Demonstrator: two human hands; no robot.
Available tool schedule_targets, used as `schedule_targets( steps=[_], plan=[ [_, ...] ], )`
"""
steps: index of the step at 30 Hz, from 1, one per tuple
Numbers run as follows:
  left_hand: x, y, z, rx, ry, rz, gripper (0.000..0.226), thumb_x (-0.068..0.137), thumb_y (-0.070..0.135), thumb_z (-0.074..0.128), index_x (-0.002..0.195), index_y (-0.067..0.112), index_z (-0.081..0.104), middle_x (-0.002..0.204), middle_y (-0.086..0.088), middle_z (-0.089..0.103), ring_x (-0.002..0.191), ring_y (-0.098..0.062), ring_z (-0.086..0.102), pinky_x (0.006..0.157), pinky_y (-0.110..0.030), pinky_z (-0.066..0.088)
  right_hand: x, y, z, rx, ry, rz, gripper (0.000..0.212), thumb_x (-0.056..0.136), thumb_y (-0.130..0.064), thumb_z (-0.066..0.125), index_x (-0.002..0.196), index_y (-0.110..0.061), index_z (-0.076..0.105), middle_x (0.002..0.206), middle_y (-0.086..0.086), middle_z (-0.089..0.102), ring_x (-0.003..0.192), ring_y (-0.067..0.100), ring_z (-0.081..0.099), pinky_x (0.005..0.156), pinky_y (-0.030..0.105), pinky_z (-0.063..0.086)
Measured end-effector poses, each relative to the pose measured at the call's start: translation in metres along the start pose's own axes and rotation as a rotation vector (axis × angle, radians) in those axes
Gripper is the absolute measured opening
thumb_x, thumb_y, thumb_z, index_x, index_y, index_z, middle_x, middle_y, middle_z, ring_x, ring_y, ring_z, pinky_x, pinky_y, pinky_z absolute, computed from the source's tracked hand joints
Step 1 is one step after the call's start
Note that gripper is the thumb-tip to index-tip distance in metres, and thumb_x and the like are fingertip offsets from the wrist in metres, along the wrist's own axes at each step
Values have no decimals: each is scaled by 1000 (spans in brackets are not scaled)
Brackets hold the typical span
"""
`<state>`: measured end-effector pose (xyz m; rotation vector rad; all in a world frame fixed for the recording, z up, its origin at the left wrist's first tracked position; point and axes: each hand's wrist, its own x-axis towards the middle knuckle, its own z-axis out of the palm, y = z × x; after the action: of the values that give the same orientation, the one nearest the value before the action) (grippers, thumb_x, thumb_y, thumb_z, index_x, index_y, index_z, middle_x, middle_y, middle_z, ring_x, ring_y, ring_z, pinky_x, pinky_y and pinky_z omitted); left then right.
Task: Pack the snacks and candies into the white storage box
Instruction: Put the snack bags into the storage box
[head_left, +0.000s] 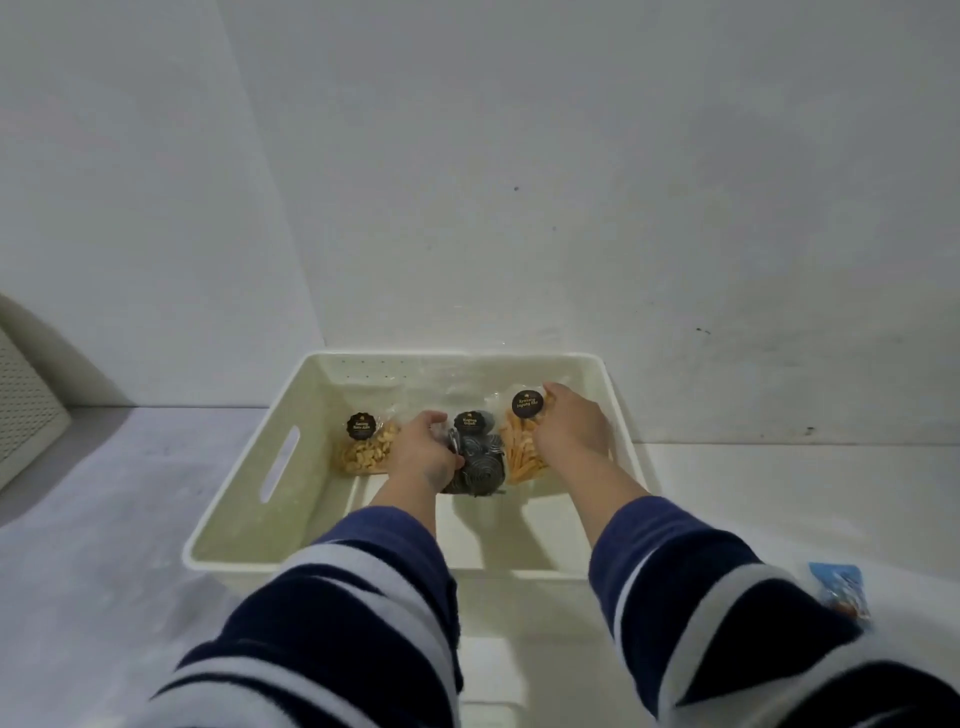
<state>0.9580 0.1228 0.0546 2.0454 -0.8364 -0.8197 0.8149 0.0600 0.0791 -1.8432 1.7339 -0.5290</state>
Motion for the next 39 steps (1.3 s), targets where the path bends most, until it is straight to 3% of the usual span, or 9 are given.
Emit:
schedule_targets(
  steps=[6, 10, 14, 17, 19, 23, 29, 33, 39],
  plan=[
    [36, -8, 37, 194, -36, 28, 54, 87, -7, 50, 134, 19, 47, 127, -13, 54, 112, -30, 55, 97, -37, 50, 28, 20, 30, 0, -78, 92, 41, 92, -11, 42, 131, -25, 48, 119, 9, 61, 106, 31, 58, 82, 35, 50],
    [44, -8, 43, 382, -147, 12, 71, 84, -3, 58, 147, 19, 32, 144, -14, 42, 127, -33, 47, 104, -40, 44, 33, 23, 31, -57, -227, 94, 48, 89, -17, 53, 136, -24, 41, 124, 8, 58, 108, 31, 57, 83, 36, 47],
    [38, 5, 31, 415, -178, -26, 70, 88, 0, 58, 148, 20, 29, 148, -14, 36, 132, -34, 42, 107, -37, 41, 28, 13, 18, -115, -297, 91, 55, 89, -15, 52, 142, -18, 35, 129, 11, 57, 112, 32, 57, 86, 36, 47],
    [22, 18, 18, 466, -155, -21, 67, 89, 3, 57, 148, 19, 29, 149, -14, 36, 132, -34, 42, 106, -37, 40, 15, 5, 1, -137, -329, 95, 51, 89, -13, 52, 139, -11, 41, 124, 12, 59, 101, 29, 58, 79, 32, 50],
    [4, 27, 10, 480, -165, 21, 64, 90, 3, 56, 147, 16, 31, 149, -14, 36, 133, -33, 42, 107, -36, 39, -2, -1, -17, -150, -344, 58, 44, 92, -12, 52, 135, -7, 45, 122, 10, 59, 93, 24, 56, 72, 27, 46],
    [-45, 48, -4, 522, -222, 178, 49, 94, 9, 53, 141, 13, 41, 144, -12, 44, 129, -30, 46, 103, -33, 41, -50, -7, -62, -138, -287, -30, 40, 93, -11, 53, 133, -7, 50, 131, 11, 56, 115, 27, 57, 93, 30, 48],
    [-147, 71, -6, 523, -255, 407, 41, 93, 15, 54, 134, 17, 50, 134, -7, 53, 119, -26, 54, 93, -30, 45, -151, 6, -144, -93, -197, -43, 46, 92, -11, 53, 138, -16, 48, 138, 7, 51, 126, 25, 51, 97, 31, 44],
    [-215, 77, 14, 578, -343, 508, 42, 92, 22, 56, 134, 16, 51, 141, -8, 49, 128, -26, 47, 109, -36, 38, -223, 47, -176, -138, -183, 56, 44, 93, -13, 52, 137, -13, 48, 117, 5, 58, 105, 24, 60, 83, 30, 46],
    [-309, 68, 68, 597, -481, 650, 38, 92, 22, 56, 129, 15, 55, 136, -9, 54, 123, -25, 52, 104, -28, 40, -315, 143, -209, -108, -131, 252, 38, 89, -12, 60, 126, -5, 58, 102, 11, 63, 82, 21, 54, 67, 28, 49]
  ],
)
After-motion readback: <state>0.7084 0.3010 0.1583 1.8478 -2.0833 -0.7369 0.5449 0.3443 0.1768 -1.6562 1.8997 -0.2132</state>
